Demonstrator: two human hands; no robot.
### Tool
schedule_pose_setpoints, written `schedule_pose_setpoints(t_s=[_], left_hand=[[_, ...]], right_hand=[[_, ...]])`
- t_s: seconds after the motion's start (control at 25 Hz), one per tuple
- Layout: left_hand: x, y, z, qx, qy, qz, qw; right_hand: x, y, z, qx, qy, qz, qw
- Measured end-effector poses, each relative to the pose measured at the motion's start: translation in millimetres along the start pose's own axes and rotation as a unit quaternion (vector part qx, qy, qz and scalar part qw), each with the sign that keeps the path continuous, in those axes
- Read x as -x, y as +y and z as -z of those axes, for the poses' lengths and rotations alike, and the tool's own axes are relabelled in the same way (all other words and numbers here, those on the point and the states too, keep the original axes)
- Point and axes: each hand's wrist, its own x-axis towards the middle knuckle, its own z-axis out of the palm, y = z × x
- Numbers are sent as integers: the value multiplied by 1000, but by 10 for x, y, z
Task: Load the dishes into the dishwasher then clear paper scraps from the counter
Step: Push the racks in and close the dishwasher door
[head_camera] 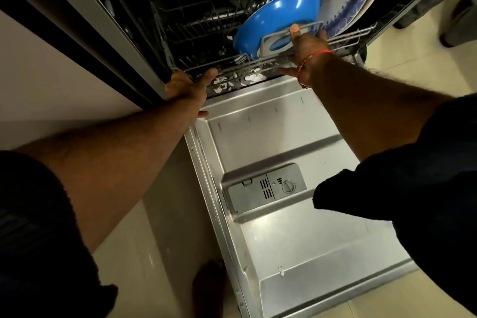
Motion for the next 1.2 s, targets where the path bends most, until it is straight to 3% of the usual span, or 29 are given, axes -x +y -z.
schedule_pose_setpoints(t_s=[0.4,0.68,0.84,1.04,1.2], left_hand=[[-67,-165,-191,29,48,-33,998],[141,-186,-84,27,-19,11,999],[637,-780,-47,-54,4,-84,995],[1687,-1414,-76,-15,-70,-122,990],[2461,-1791,-254,-59,-115,-158,979]], right_hand=[[-95,151,-11,-8,5,37,999],[467,481,358,31,-2,47,998],[1041,969,945,8,9,-2,1000],[1748,1365,1615,-14,37,-41,998],[2183,1708,2186,-9,58,-56,997]])
